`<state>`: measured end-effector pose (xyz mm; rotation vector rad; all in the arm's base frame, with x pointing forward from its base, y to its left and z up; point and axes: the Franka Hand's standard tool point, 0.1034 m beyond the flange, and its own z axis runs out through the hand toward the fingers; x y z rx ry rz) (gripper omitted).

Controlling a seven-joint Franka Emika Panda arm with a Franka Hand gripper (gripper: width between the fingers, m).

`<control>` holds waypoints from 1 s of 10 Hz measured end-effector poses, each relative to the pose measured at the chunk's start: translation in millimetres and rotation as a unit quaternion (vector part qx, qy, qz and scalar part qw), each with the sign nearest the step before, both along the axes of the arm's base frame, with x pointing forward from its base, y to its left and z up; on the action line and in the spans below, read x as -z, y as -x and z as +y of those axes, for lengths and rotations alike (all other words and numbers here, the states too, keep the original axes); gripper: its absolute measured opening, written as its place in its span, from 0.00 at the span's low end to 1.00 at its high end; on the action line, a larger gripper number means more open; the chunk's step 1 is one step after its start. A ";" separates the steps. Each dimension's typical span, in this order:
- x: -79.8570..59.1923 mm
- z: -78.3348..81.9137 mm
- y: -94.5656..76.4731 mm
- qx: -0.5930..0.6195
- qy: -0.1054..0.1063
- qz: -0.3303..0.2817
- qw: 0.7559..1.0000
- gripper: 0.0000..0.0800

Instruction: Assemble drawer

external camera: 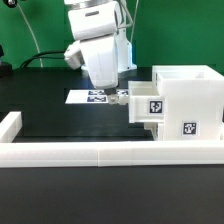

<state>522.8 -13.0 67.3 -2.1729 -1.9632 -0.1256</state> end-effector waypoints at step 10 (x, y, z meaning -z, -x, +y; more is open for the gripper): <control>6.6 14.6 0.8 0.058 -0.002 0.022 0.998 0.81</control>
Offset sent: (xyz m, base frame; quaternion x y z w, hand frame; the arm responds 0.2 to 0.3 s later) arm 0.0110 0.0318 -0.0037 -0.0013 0.0115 0.0307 0.9995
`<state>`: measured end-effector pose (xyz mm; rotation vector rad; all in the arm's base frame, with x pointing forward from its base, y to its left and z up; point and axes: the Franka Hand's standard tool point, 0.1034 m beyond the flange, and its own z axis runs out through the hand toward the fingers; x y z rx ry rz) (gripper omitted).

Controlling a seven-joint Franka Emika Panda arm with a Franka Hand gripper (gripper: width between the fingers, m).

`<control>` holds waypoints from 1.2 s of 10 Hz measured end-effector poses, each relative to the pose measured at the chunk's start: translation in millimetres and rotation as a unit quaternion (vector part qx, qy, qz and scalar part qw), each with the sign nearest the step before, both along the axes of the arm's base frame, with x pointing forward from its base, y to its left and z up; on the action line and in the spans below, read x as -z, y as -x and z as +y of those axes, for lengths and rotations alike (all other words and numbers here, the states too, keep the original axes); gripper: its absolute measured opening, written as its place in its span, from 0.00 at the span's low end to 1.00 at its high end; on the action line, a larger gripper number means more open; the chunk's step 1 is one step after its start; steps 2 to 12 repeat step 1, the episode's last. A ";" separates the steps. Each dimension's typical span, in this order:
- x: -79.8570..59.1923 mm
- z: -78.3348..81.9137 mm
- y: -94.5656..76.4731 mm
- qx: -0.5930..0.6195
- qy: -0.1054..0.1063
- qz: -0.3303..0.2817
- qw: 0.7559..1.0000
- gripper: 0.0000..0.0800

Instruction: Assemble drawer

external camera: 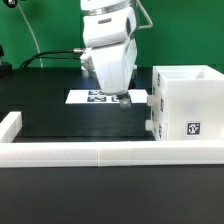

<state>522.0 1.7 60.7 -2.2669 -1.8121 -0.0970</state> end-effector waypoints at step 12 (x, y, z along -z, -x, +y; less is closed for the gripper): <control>0.6 0.4 0.3 0.000 0.000 0.001 1.000 0.81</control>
Offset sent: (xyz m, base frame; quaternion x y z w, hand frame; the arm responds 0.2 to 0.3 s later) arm 0.0000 0.0000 0.0000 0.0000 0.0000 0.0000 1.0000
